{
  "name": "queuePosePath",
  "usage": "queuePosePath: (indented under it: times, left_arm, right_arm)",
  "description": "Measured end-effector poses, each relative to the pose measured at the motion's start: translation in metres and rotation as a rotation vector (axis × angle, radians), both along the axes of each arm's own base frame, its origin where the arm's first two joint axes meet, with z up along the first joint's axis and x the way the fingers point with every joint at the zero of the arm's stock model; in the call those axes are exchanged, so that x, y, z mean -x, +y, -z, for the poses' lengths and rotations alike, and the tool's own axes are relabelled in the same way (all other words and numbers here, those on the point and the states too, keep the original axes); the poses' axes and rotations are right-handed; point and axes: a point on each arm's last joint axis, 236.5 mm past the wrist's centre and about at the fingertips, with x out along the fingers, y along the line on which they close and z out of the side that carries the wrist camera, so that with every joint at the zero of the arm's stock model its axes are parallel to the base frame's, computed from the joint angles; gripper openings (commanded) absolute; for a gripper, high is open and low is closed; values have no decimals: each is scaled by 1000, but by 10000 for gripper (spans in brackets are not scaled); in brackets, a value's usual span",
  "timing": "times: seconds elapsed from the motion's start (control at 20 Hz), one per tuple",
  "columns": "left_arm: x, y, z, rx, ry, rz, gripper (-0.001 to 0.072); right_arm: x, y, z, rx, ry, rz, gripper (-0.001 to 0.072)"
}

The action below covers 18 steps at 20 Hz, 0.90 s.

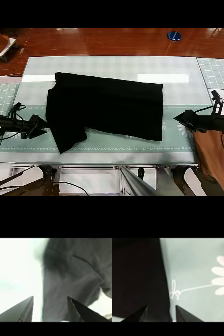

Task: Fold the shirts.

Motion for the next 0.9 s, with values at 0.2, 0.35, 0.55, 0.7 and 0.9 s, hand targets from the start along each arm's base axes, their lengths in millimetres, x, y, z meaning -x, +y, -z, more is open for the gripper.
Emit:
queuePosePath:
  times: [0.2,0.35,0.55,0.7,0.9]
  left_arm:
    - [-2,-19,10,29,3,34,508]
    - [0,-38,15,58,20,89,430]
    - [-5,-35,21,5,14,146,18]
    - [-28,-24,17,-49,-46,131,18]
    - [-40,-16,13,-85,-79,134,18]
  right_arm:
    - [3,3,2,-10,2,3,405]
    - [4,0,4,0,8,12,405]
    - [18,-26,15,67,74,66,405]
    - [43,-25,30,56,176,72,405]
    - [70,6,50,-14,273,17,405]
